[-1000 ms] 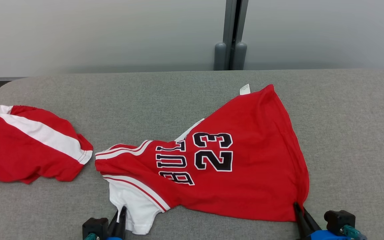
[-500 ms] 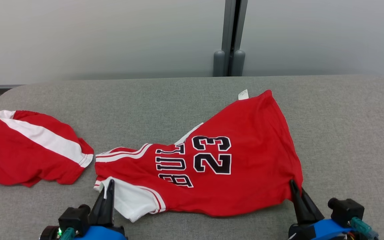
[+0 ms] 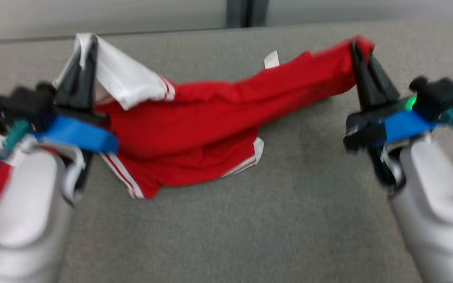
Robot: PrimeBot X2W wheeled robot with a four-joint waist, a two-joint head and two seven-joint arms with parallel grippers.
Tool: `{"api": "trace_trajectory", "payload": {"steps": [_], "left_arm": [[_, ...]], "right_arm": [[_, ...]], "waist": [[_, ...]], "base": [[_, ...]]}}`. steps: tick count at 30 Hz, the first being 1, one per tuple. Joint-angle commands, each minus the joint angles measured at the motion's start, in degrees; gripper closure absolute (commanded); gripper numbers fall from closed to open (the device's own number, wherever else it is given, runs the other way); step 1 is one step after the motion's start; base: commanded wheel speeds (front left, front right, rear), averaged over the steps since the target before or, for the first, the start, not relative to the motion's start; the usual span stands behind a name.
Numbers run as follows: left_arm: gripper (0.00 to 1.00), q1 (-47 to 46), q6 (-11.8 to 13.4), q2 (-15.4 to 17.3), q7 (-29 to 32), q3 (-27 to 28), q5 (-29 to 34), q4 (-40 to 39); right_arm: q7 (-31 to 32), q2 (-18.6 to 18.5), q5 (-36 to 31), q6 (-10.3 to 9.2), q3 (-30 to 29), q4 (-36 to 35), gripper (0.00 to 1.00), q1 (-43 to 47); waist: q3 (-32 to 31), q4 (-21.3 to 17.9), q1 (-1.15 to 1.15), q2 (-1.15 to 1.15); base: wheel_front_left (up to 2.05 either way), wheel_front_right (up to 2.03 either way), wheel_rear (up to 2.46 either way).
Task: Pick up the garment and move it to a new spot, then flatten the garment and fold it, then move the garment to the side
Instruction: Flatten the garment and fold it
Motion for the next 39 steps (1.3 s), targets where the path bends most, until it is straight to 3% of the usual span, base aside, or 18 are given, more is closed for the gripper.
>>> {"api": "trace_trajectory", "payload": {"steps": [1, 10, 22, 31, 39], "left_arm": [[1.00, -3.7, -0.1, 0.9, 0.9, -0.1, -0.8, 0.6], [1.00, -33.3, 0.0, 6.1, 4.3, -3.6, -5.3, 7.9], [1.00, -57.6, 0.0, 6.4, 4.0, -9.1, -8.3, 19.0], [1.00, -62.5, 0.0, 6.0, 1.6, -13.3, -12.3, 23.9], [1.00, -55.1, -0.1, 6.0, -2.3, -13.9, -16.1, 25.4]], "right_arm": [[0.1, -0.5, 0.2, 0.01, 0.4, 1.1, 1.00, -4.1], [1.8, -1.3, 6.2, 0.01, 0.8, 14.6, 1.00, -35.4], [1.3, -2.0, 9.1, 0.01, 1.7, 31.6, 1.00, -59.2], [0.7, -3.4, 10.3, 0.01, 5.0, 37.0, 1.00, -63.7], [0.0, -3.2, 14.4, 0.01, 9.2, 35.2, 1.00, -57.5]], "waist": [[3.0, 1.1, -0.01, 0.00], [12.8, 0.4, -0.01, 0.00], [12.0, 0.2, -0.01, 0.00], [14.4, 0.7, -0.01, 0.00], [18.6, 1.4, -0.01, 0.00]], "base": [[0.00, 0.00, 0.00], [0.00, 0.00, 0.00], [0.00, 0.00, 0.00], [0.00, 0.00, 0.00], [0.00, 0.00, 0.00]]}}
